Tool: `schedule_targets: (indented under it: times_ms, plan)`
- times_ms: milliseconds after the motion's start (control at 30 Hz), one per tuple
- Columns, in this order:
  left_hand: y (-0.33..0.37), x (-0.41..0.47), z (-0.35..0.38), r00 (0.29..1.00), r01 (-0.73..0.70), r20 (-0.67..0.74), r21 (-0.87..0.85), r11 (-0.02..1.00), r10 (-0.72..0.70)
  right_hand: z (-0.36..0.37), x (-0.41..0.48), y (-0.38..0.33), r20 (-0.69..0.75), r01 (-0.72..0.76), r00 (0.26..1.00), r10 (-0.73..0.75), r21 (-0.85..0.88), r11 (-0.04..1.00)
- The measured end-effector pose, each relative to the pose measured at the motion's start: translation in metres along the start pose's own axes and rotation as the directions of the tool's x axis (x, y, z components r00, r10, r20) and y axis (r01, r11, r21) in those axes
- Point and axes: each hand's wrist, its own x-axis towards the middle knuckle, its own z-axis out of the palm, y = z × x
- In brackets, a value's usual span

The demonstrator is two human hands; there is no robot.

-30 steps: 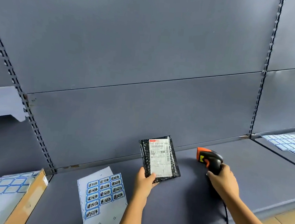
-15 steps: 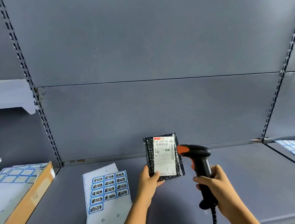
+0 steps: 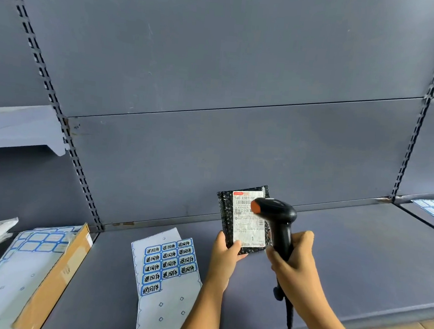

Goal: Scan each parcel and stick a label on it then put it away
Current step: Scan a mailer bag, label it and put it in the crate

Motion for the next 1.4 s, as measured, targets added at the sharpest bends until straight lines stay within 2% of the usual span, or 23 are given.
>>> schedule_targets:
  times_ms: [167,333,400,533,733,767,833,933,1033,1067,1100,1167,1200,1233,1267,1300,1333,1400]
  plan:
    - [-0.001,0.001,-0.001,1.0,0.008,-0.002,0.011,1.0,-0.008,0.002,-0.001,0.0,-0.002,0.008,1.0,-0.008,-0.031,0.999]
    - [-0.001,0.001,-0.001,1.0,0.008,-0.001,0.022,1.0,-0.008,0.001,0.002,0.004,-0.018,-0.018,1.0,0.019,0.014,1.0]
    - [0.001,-0.001,-0.001,1.0,0.009,-0.004,0.032,0.999,-0.009,-0.004,0.01,0.011,-0.061,-0.074,0.995,0.077,0.063,0.995]
    - [0.005,-0.004,0.0,1.0,0.027,-0.01,0.061,0.998,-0.026,-0.029,0.045,0.044,-0.15,-0.253,0.946,0.286,0.209,0.945]
    - [0.008,-0.006,0.001,0.998,0.061,-0.027,0.222,0.973,-0.056,-0.061,0.075,0.078,-0.068,-0.427,0.898,0.436,0.11,0.897]
    - [0.009,-0.006,0.001,0.998,0.064,-0.027,0.249,0.966,-0.059,-0.062,0.077,0.079,-0.067,-0.421,0.902,0.427,0.087,0.903]
    - [0.01,-0.009,-0.001,0.998,0.063,-0.031,0.306,0.95,-0.056,-0.063,0.081,0.078,-0.114,-0.395,0.917,0.381,-0.139,0.908]
    - [0.014,-0.015,-0.001,0.997,0.076,-0.031,0.333,0.94,-0.07,-0.061,0.082,0.076,-0.18,-0.356,0.934,0.308,-0.544,0.76]
    - [0.018,-0.023,-0.001,0.992,0.121,-0.008,0.309,0.943,-0.125,-0.058,0.08,0.083,-0.293,-0.413,0.911,0.291,-0.65,0.638]
    - [0.018,-0.025,-0.002,0.992,0.121,-0.002,0.316,0.941,-0.127,-0.057,0.078,0.084,-0.332,-0.389,0.919,0.213,-0.678,0.623]
    - [0.017,-0.028,-0.003,0.992,0.119,0.003,0.315,0.942,-0.127,-0.055,0.077,0.085,-0.356,-0.321,0.932,0.069,-0.72,0.615]
    - [0.018,-0.033,-0.006,0.992,0.119,0.004,0.279,0.953,-0.125,-0.048,0.074,0.083,-0.295,-0.108,0.927,-0.23,-0.799,0.592]
    - [0.019,-0.035,-0.007,0.992,0.123,0.002,0.248,0.961,-0.128,-0.043,0.073,0.078,-0.219,0.012,0.931,-0.294,-0.784,0.621]
    - [0.02,-0.036,-0.008,0.992,0.125,0.008,0.205,0.971,-0.13,-0.036,0.073,0.069,-0.123,0.124,0.948,-0.293,-0.706,0.697]
    - [0.022,-0.038,-0.01,0.991,0.125,0.019,0.161,0.979,-0.129,-0.027,0.072,0.059,-0.05,0.153,0.975,-0.218,-0.567,0.81]
    - [0.024,-0.039,-0.011,0.991,0.122,0.033,0.118,0.985,-0.127,-0.018,0.069,0.051,0.009,0.076,0.997,-0.079,-0.404,0.912]
    - [0.027,-0.04,-0.012,0.991,0.123,0.048,0.08,0.989,-0.127,-0.009,0.067,0.044,0.061,-0.03,0.997,0.047,-0.245,0.969]
    - [0.032,-0.045,-0.017,0.989,0.127,0.075,0.036,0.991,-0.129,0.004,0.067,0.039,0.106,-0.17,0.979,0.172,-0.034,0.985]
